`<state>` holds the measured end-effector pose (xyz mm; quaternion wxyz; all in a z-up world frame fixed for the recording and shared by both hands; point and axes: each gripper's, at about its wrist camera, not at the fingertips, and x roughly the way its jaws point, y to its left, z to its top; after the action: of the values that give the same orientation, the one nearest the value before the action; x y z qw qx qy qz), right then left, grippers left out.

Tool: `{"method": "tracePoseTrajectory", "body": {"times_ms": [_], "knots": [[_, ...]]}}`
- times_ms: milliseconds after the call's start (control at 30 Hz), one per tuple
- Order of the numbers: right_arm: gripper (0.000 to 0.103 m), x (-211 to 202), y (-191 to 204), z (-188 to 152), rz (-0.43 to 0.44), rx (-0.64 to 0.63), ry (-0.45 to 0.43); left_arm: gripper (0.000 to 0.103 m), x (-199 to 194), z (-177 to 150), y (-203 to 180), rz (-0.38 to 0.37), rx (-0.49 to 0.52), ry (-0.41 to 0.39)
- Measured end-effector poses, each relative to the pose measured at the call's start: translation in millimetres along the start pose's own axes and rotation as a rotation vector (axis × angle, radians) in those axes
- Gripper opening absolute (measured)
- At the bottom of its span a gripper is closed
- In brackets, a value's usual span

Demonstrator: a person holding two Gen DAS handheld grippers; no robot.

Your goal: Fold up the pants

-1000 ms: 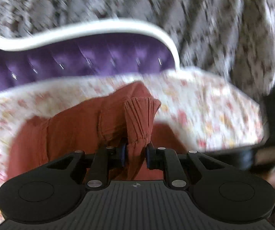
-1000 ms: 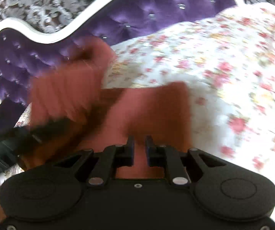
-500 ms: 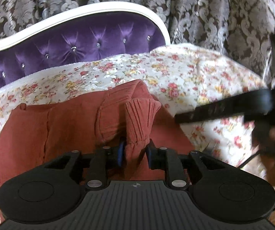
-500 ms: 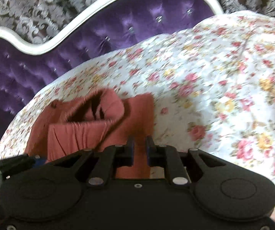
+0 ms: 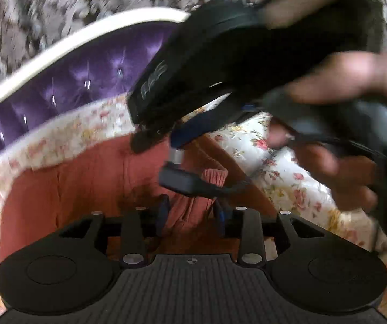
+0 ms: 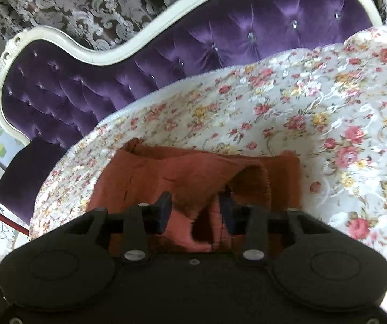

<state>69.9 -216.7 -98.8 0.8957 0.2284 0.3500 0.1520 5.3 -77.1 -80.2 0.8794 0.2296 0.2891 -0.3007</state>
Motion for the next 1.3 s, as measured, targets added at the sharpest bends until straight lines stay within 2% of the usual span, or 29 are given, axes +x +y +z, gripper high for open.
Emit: {"method": "tracePoseTrajectory", "body": {"times_ms": [100, 167, 233, 300, 333, 367, 400, 467, 567, 600, 633, 667, 767, 867, 900, 933, 967, 1000, 1067, 1300], "knots": [[0.010, -2.6, -4.4, 3.4, -0.069, -0.008, -0.003, 0.035, -10.9, -3.6, 5.4, -0.041, -0.030, -0.012], [0.010, -14.9, -9.8, 4.8, -0.048, 0.019, -0.017, 0.035, -26.9, -6.1, 16.7, -0.059, -0.073, -0.048], [0.011, -24.7, -14.7, 6.3, 0.009, 0.069, -0.026, 0.035, -41.1, -7.4, 27.1, -0.044, -0.095, -0.082], [0.023, -28.6, -20.0, 5.6, 0.073, 0.116, -0.025, 0.035, -52.1, -9.0, 41.0, -0.022, -0.127, -0.105], [0.026, -28.7, -21.0, 3.4, 0.070, 0.121, -0.026, 0.035, -55.7, -10.0, 48.1, -0.009, -0.148, -0.109], [0.039, -28.1, -20.4, -0.6, 0.046, 0.106, -0.016, 0.035, -58.3, -11.2, 55.6, 0.008, -0.171, -0.109], [0.046, -26.6, -18.1, -4.6, 0.020, 0.085, -0.006, 0.035, -60.2, -13.1, 62.0, 0.027, -0.192, -0.109], [0.048, -23.1, -11.7, -14.8, 0.000, 0.050, -0.001, 0.035, -56.7, -15.1, 79.1, 0.073, -0.248, -0.097], [0.048, -16.6, -5.3, -26.2, 0.042, 0.031, 0.024, 0.035, -40.1, -14.8, 108.2, 0.079, -0.353, -0.050], [0.037, -14.4, -2.8, -28.9, 0.040, 0.012, 0.032, 0.035, -38.2, -17.9, 113.6, 0.077, -0.385, -0.031], [0.019, -13.4, 4.4, -31.6, 0.007, -0.036, 0.039, 0.035, -34.5, -19.5, 118.7, 0.083, -0.409, -0.010], [0.011, -15.5, 9.9, -32.6, -0.012, -0.077, 0.044, 0.035, -31.1, -21.6, 122.8, 0.094, -0.422, 0.008], [0.011, -32.5, 12.1, -30.2, 0.009, -0.078, 0.031, 0.035, -23.9, -28.9, 132.2, 0.114, -0.450, 0.044], [0.013, -23.6, 2.7, -35.6, -0.100, -0.084, 0.116, 0.035, -13.9, -37.9, 144.0, 0.099, -0.507, 0.092], [0.023, -22.0, 1.2, -39.4, -0.153, -0.091, 0.122, 0.035, -5.0, -42.1, 148.9, 0.088, -0.520, 0.126], [0.025, -25.0, 1.5, -42.5, -0.184, -0.099, 0.105, 0.035, 1.5, -45.3, 149.8, 0.075, -0.521, 0.159], [0.034, -29.9, 1.4, -44.3, -0.206, -0.099, 0.074, 0.035, 4.0, -48.6, 149.2, 0.072, -0.519, 0.161], [0.055, -34.0, 0.7, -44.9, -0.202, -0.087, 0.052, 0.035, 3.0, -50.5, 149.0, 0.071, -0.521, 0.150], [0.067, -41.6, -4.2, -45.8, -0.158, -0.046, 0.002, 0.035, 0.8, -51.8, 148.8, 0.070, -0.527, 0.144], [0.067, -14.6, -14.8, -42.0, -0.124, 0.042, 0.046, 0.035, -0.4, -51.6, 147.7, 0.075, -0.529, 0.137]]}}
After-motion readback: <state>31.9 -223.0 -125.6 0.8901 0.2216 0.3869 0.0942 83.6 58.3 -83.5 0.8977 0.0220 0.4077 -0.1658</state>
